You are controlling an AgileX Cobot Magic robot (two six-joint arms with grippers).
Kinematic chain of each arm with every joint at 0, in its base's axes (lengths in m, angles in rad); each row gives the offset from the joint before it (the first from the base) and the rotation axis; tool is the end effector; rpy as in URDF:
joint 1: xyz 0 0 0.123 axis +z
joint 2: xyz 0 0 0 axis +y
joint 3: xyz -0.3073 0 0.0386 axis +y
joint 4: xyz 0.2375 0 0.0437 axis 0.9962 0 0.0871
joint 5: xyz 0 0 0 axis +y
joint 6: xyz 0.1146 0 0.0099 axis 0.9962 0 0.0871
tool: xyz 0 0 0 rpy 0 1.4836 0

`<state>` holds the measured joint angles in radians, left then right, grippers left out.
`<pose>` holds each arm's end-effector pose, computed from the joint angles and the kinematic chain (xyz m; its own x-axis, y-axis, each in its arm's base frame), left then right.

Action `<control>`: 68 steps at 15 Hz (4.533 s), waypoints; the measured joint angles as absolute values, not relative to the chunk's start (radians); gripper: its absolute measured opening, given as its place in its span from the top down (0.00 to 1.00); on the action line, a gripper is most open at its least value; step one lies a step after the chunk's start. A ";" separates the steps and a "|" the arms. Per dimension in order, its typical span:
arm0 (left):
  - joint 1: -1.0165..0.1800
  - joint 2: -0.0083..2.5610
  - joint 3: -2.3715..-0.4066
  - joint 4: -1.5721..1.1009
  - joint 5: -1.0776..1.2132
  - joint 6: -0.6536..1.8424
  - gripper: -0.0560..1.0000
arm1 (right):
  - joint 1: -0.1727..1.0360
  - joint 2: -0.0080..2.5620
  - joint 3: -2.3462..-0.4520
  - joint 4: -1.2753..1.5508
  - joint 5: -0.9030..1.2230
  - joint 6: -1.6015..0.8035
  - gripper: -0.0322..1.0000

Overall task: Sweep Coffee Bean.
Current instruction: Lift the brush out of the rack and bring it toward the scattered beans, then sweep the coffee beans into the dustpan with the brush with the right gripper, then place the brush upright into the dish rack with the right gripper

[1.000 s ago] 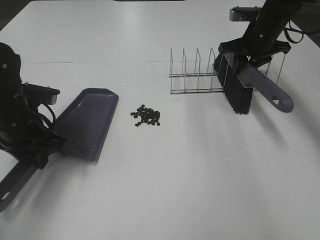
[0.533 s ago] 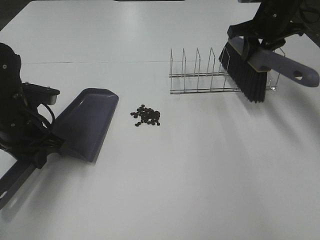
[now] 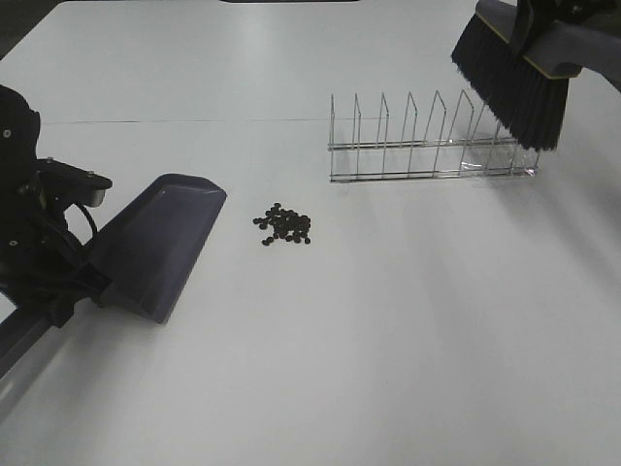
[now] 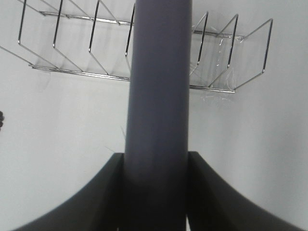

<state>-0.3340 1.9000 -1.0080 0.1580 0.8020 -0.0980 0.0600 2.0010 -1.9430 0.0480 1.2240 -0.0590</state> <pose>0.3023 -0.0911 0.1297 -0.9402 0.3392 0.0311 0.3405 0.9335 0.1127 0.4439 0.0319 0.3091 -0.9242 -0.0982 -0.3690 -0.1160 0.9929 0.0262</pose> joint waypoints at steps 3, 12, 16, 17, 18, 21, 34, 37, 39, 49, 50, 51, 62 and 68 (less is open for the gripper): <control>-0.334 1.900 -1.030 0.161 0.820 -0.098 0.63 | 0.060 1.830 -1.779 0.048 1.199 -0.051 0.67; -0.359 2.010 -1.249 0.225 0.982 -0.073 0.63 | 0.136 1.762 -1.263 0.019 0.897 -0.014 0.67; -0.432 2.114 -1.374 0.243 1.038 -0.072 0.63 | 0.344 1.893 -1.263 -0.221 0.869 0.221 0.67; -0.444 2.125 -1.378 0.243 1.039 -0.072 0.63 | 0.384 1.927 -1.263 -0.267 0.862 0.257 0.67; -0.453 2.134 -1.378 0.241 1.040 -0.072 0.63 | 0.418 1.954 -1.263 -0.293 0.845 0.279 0.67; -0.457 2.137 -1.378 0.237 1.040 -0.072 0.63 | 0.521 2.009 -1.270 -0.319 0.798 0.298 0.67; -0.457 2.137 -1.378 0.167 1.061 -0.048 0.63 | 0.599 2.330 -1.824 0.068 0.940 0.139 0.67; -0.457 2.138 -1.378 0.165 1.061 -0.048 0.63 | 0.598 2.338 -1.827 0.237 0.851 0.090 0.67; -0.457 2.139 -1.378 0.156 1.061 -0.050 0.63 | 0.598 2.341 -1.827 0.361 0.797 0.024 0.67; -0.456 2.139 -1.378 0.113 1.041 -0.049 0.63 | 0.517 2.262 -1.905 0.494 0.822 -0.108 0.67; -0.456 2.139 -1.378 0.112 1.041 -0.049 0.63 | 0.511 2.234 -1.905 0.468 0.845 -0.113 0.67; -0.456 2.139 -1.378 0.107 1.041 -0.049 0.63 | 0.507 2.212 -1.905 0.438 0.865 -0.115 0.67; -0.420 2.099 -1.378 0.033 1.062 -0.169 0.63 | 0.498 1.929 -1.905 -0.028 1.225 -0.009 0.67; -0.420 2.099 -1.378 0.006 1.086 -0.244 0.63 | 0.498 1.770 -1.756 -0.092 1.225 0.010 0.67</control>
